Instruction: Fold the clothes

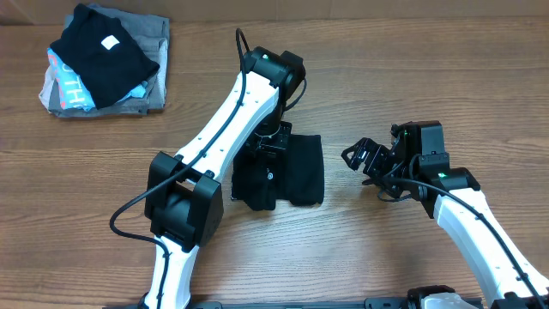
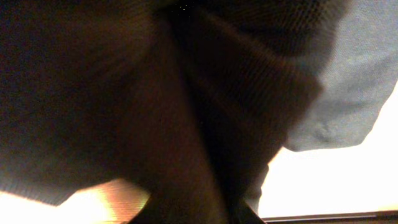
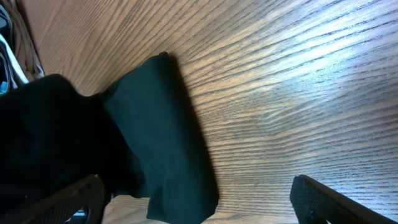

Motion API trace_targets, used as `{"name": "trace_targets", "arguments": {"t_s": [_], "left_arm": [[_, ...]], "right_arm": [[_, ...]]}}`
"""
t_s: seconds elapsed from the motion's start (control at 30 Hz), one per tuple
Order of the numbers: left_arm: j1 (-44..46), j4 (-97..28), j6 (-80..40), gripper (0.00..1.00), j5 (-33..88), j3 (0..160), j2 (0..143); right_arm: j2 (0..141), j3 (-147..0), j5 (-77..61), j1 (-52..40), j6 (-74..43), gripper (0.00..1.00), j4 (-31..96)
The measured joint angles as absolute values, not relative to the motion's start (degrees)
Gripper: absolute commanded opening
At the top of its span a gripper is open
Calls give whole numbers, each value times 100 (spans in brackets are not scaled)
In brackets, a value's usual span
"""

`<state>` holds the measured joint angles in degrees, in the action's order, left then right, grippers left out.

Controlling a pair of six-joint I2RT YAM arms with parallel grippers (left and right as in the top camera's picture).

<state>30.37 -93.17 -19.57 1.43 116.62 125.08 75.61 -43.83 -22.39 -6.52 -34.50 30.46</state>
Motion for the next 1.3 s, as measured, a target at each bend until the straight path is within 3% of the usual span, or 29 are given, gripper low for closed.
{"name": "trace_targets", "arguments": {"t_s": [0.2, 0.8, 0.87, 1.07, 1.13, 1.3], "left_arm": [[3041, -9192, -1951, 12, 388, 11662, 12508], [3378, -7797, -1892, 12, 1603, 11640, 12508], [3496, -7590, -1852, 32, 1804, 11620, 12508], [4038, -7417, -1800, 49, 1890, 11585, 12508], [4156, -7579, -1815, 49, 1754, 11585, 12508], [3977, -7808, -1861, 33, 1522, 11583, 12508]], "right_arm": [[7561, -4383, -2241, -652, -3450, 100, 3044], [7561, -4383, -2244, -652, -3448, 100, 3044], [7561, -4383, -2241, -652, -3450, 100, 3048], [7561, -4383, -2241, -652, -3450, 100, 3055], [7561, -4383, -2220, -648, -3452, 100, 3065], [7561, -4383, -2226, -652, -3450, 100, 3063]]}}
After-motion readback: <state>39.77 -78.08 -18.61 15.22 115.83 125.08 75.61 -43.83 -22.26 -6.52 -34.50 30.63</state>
